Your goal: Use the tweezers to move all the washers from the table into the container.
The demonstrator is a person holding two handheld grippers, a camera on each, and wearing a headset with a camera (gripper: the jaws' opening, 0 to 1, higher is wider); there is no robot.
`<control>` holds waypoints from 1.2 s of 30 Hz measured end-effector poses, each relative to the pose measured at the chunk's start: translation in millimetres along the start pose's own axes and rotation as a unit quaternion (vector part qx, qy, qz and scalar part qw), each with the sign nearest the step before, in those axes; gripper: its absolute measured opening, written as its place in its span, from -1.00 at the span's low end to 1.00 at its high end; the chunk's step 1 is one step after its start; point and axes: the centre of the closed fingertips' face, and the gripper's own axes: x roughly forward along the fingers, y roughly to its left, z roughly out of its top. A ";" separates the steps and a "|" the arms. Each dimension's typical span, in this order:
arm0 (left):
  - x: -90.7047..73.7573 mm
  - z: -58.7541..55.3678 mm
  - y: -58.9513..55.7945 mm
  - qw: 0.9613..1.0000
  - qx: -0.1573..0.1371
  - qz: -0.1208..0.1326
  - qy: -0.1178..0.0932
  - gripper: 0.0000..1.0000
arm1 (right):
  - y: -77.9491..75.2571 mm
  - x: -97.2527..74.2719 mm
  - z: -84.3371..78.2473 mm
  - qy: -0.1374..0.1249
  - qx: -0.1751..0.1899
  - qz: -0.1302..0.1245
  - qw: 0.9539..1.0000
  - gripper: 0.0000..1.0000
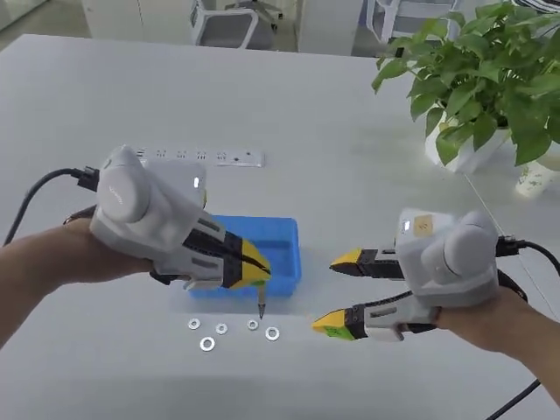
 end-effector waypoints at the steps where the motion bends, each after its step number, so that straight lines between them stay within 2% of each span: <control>1: 0.6 -0.4 -0.5 1.000 0.000 -0.001 -0.001 -0.92 | 0.5 0.2 -0.5 0.000 0.001 0.000 1.000 0.03; 14: 13.1 -7.5 -4.6 1.000 -0.003 -0.015 0.000 -0.92 | 7.3 3.0 -8.8 0.000 0.010 0.002 1.000 0.05; 30: 29.8 -12.6 -10.8 0.999 0.003 -0.034 0.002 -0.92 | 7.6 0.2 -20.6 0.003 0.024 -0.002 1.000 0.05; 36: 32.7 -12.1 -12.0 0.999 -0.006 -0.037 -0.004 -0.92 | 8.2 0.7 -23.2 0.004 0.029 -0.003 1.000 0.05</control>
